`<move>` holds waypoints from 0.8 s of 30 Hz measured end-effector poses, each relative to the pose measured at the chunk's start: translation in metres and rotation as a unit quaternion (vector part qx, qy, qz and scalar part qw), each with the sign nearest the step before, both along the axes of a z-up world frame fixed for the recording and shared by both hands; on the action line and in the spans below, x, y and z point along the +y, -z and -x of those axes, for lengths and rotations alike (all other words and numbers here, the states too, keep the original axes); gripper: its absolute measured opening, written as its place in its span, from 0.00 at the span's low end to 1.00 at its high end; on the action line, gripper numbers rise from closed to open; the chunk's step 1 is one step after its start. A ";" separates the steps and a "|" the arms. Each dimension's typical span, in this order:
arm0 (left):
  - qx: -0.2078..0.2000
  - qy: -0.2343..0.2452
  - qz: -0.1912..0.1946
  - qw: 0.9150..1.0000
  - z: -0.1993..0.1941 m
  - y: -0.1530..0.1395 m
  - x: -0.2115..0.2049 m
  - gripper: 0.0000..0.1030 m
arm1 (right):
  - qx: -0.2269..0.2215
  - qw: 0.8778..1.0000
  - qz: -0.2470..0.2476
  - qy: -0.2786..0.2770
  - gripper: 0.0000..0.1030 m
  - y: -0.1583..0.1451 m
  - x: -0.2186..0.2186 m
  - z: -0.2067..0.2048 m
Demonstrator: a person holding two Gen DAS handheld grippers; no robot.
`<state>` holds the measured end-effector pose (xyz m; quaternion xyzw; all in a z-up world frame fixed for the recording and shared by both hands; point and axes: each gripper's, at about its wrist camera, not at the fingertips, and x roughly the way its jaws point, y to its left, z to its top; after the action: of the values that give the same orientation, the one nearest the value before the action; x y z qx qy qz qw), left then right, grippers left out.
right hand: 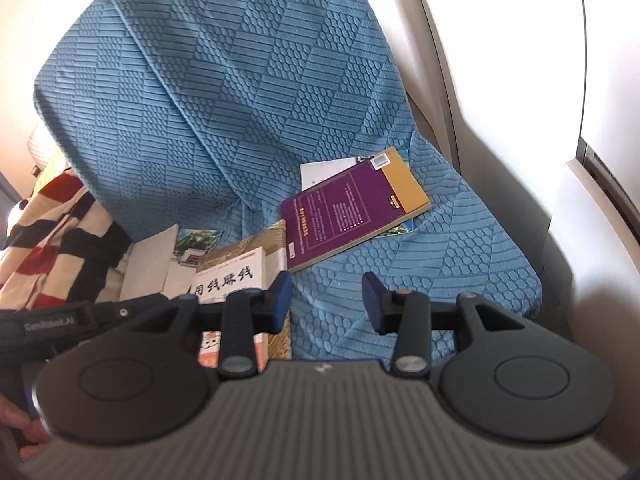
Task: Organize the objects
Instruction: 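Move both tools toward the purple paperback with the orange spine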
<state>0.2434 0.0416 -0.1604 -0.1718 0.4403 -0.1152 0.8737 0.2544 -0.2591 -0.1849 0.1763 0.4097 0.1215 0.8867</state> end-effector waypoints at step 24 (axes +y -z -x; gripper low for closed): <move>0.031 0.017 -0.021 0.999 -0.105 0.056 -0.013 0.32 | 0.024 1.000 -0.003 0.018 0.41 0.048 -0.012 -0.091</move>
<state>0.3479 0.0290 -0.2160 -0.1493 0.4723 -0.1153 0.8610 0.3452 -0.2707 -0.2328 0.1893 0.4270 0.1022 0.8783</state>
